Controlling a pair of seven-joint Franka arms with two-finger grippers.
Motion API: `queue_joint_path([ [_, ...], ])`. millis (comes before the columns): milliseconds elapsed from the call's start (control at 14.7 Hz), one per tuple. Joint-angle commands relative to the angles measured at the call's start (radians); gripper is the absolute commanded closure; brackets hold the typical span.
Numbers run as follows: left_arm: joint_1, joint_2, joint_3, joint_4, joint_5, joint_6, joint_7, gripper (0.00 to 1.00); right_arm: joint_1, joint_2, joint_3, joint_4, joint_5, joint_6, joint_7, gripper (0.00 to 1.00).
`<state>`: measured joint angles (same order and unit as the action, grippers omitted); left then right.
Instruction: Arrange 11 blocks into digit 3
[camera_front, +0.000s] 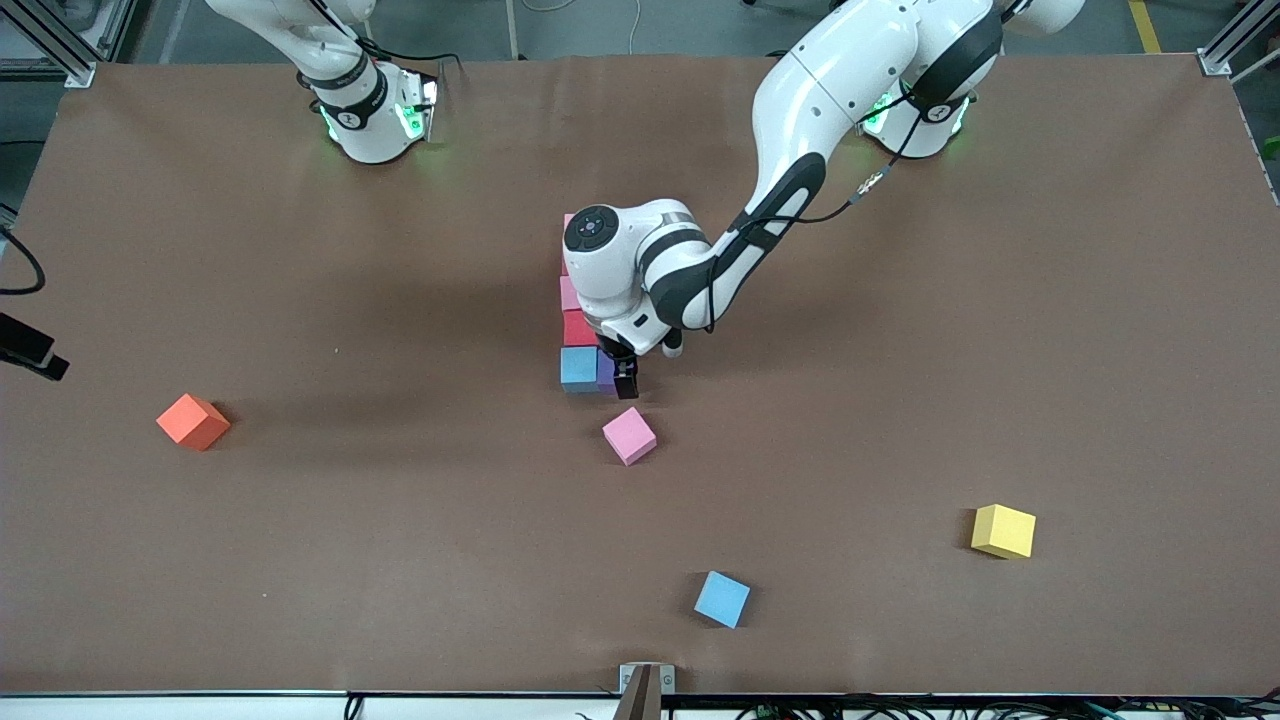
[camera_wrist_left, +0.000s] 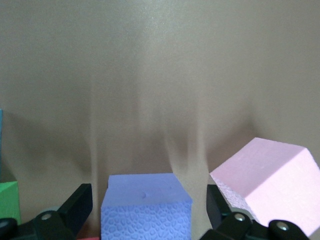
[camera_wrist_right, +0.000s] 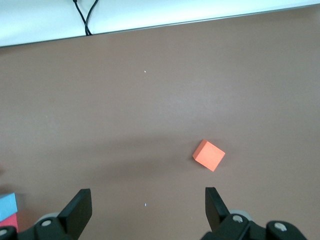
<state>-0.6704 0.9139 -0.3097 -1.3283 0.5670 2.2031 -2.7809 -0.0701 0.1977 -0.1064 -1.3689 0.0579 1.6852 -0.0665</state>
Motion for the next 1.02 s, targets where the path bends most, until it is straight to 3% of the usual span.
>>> queue_joint_path([
  [0, -0.018, -0.047, 0.014, 0.000, 0.033, -0.026, -0.143, 0.00, 0.003, -0.064, 0.004, -0.064, 0.003, -0.019, -0.010, 0.00],
  [204, -0.008, -0.098, 0.009, -0.005, 0.039, -0.086, 0.008, 0.00, 0.001, -0.069, 0.005, -0.064, 0.003, -0.018, -0.013, 0.00],
  [544, 0.061, -0.113, 0.012, -0.002, 0.037, -0.077, 0.341, 0.00, 0.000, -0.069, 0.007, -0.067, -0.013, -0.022, -0.013, 0.00],
  [953, 0.149, -0.096, 0.011, 0.001, 0.036, 0.113, 0.968, 0.00, 0.003, -0.060, 0.007, -0.061, -0.015, -0.016, -0.007, 0.00],
])
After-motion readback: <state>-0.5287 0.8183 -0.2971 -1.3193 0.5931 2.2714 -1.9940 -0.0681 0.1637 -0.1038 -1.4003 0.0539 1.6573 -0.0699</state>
